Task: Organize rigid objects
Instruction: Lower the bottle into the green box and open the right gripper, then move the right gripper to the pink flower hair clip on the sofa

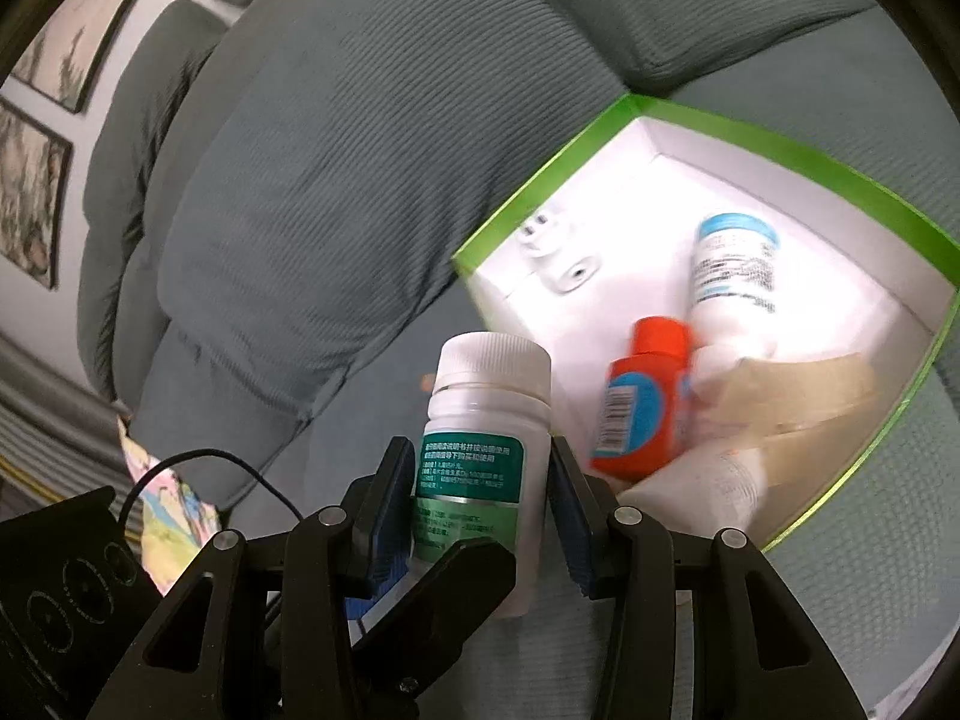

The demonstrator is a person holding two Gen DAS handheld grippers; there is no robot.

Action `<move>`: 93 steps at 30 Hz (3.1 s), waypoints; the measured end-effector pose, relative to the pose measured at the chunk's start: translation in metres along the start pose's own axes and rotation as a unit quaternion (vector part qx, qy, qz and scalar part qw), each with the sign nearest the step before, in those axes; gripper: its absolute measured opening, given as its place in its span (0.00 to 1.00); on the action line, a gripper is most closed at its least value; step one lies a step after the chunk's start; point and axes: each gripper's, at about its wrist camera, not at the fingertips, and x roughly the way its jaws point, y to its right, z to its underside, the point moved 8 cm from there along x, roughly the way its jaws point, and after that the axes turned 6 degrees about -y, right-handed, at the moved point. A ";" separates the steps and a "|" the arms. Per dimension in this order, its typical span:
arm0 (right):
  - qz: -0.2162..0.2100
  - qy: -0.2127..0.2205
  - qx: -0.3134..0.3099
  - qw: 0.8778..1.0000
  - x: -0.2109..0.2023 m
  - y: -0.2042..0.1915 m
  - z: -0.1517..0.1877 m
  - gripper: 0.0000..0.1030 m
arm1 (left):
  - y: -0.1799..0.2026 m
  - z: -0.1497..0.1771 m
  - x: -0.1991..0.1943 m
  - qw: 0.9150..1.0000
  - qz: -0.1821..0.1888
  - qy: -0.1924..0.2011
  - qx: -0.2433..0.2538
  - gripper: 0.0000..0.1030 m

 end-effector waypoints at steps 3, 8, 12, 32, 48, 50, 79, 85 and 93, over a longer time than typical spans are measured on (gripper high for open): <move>0.008 0.006 0.009 1.000 -0.005 0.010 -0.005 0.47 | 0.008 0.000 0.008 1.000 0.010 -0.006 0.004 0.37; 0.014 0.014 0.025 0.999 -0.013 0.028 -0.013 0.47 | 0.020 -0.001 0.020 1.000 0.021 -0.012 0.016 0.37; 0.013 0.025 0.035 0.999 -0.021 0.035 -0.018 0.47 | 0.032 -0.003 0.027 0.999 0.024 -0.014 0.035 0.37; 0.039 0.062 0.085 0.994 -0.044 0.082 -0.037 0.47 | 0.055 -0.004 0.062 0.995 0.087 -0.024 0.049 0.38; 0.067 0.077 0.094 0.990 -0.046 0.081 -0.036 0.47 | 0.049 0.005 0.053 0.994 0.103 -0.040 0.022 0.41; 0.085 0.084 0.092 0.989 -0.049 0.081 -0.036 0.48 | 0.048 0.004 0.045 0.994 0.101 -0.029 0.021 0.45; 0.099 0.096 -0.013 0.990 -0.027 -0.011 -0.013 0.72 | -0.059 0.016 -0.031 0.997 -0.002 0.038 -0.061 0.61; 0.092 0.080 -0.031 0.992 -0.011 -0.032 -0.005 0.72 | -0.092 0.027 -0.043 0.995 -0.033 0.033 -0.087 0.62; 0.095 0.057 -0.045 0.993 0.019 -0.057 0.005 0.72 | -0.132 0.036 -0.060 0.990 -0.051 0.038 -0.122 0.67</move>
